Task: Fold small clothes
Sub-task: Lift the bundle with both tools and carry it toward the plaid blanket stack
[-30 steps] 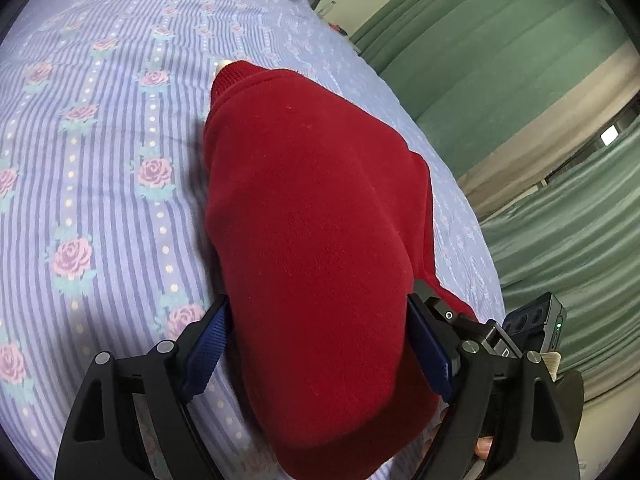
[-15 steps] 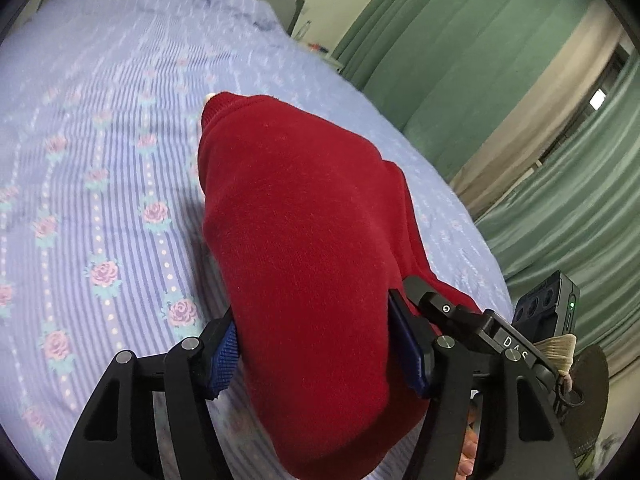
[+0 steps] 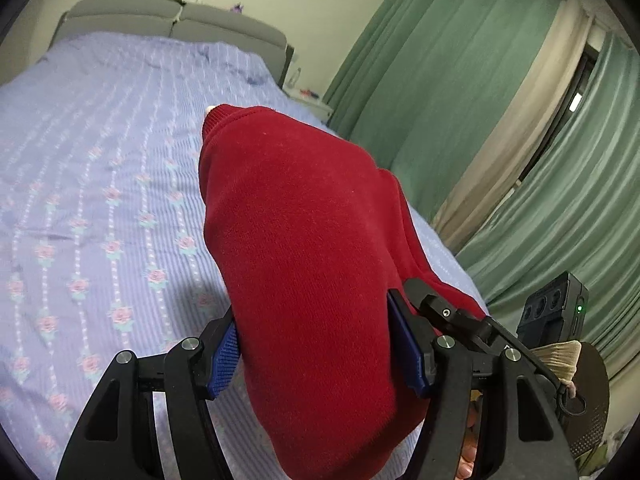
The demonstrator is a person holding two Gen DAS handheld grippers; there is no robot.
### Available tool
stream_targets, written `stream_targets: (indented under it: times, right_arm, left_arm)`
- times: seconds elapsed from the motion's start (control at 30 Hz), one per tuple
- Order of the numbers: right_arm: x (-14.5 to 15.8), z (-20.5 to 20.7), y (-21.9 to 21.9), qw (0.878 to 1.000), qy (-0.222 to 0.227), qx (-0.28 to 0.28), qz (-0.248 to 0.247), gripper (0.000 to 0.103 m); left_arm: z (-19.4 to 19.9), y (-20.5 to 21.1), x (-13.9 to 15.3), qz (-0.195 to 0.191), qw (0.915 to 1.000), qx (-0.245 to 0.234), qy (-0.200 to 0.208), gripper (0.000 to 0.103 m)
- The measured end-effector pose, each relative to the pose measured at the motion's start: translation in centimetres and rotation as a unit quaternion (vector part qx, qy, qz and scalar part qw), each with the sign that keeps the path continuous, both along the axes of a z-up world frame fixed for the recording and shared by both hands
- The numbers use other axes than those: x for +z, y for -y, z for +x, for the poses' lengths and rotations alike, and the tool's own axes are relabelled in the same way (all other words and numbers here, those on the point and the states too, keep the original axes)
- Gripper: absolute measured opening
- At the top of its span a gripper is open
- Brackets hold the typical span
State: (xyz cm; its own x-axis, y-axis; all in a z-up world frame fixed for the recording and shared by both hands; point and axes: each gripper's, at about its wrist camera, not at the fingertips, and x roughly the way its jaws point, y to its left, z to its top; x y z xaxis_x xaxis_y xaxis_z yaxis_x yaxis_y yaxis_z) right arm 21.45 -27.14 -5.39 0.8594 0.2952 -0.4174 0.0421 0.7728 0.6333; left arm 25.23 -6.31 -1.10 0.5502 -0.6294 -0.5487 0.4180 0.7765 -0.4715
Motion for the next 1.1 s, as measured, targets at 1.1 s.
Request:
stream_targets:
  times: [1.1]
  right_arm:
    - [6.1,-3.8,-29.5,0.977,0.09,0.191,-0.035,0.045]
  left_arm:
    - [-12.7,-32.2,3.5,-0.035,0.9821,0.166,0.082,0.066]
